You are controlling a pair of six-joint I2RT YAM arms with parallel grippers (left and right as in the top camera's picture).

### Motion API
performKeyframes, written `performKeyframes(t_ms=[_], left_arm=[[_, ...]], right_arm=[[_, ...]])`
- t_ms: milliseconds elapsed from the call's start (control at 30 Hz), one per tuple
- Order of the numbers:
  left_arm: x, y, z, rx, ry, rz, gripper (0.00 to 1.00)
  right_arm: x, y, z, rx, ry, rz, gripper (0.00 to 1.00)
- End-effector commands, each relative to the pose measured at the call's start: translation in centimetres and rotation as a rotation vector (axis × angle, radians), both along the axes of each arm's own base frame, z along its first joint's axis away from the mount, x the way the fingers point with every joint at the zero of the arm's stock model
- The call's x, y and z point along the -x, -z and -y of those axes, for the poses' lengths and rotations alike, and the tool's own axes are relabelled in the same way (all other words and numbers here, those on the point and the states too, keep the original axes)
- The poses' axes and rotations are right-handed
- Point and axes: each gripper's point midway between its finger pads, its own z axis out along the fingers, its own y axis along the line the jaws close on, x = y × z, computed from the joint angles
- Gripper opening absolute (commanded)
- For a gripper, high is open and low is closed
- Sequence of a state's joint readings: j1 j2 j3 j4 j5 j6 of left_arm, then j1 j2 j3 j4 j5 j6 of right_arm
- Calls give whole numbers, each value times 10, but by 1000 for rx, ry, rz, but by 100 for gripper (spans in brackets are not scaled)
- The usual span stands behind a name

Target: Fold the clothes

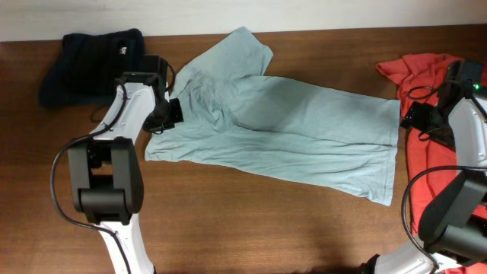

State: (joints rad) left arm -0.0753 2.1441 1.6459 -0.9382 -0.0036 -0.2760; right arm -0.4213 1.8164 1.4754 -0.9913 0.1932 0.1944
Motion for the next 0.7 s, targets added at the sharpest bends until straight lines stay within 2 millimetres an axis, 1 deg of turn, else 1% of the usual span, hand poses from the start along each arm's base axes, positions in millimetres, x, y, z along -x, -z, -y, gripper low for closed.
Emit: performKeyframes(t_ms=[0, 200, 367, 400, 533, 600, 667], left_arm=[[2, 20, -6, -27, 10, -22, 1], [5, 33, -6, -32, 28, -48, 0], [15, 39, -17, -94, 19, -86, 1], [24, 41, -20, -109, 9, -119, 1], [43, 48, -22, -117, 4, -186, 1], [54, 54, -23, -119, -4, -216, 0], [69, 63, -24, -122, -25, -259, 0]], right_arm=[[-5, -16, 2, 19, 3, 42, 99], [-5, -16, 2, 19, 3, 42, 99], [-5, -16, 2, 19, 3, 42, 99], [-5, -16, 2, 19, 3, 42, 99], [-5, -16, 2, 19, 3, 42, 98], [-5, -16, 2, 19, 3, 43, 99], [-5, -16, 2, 19, 3, 42, 99]])
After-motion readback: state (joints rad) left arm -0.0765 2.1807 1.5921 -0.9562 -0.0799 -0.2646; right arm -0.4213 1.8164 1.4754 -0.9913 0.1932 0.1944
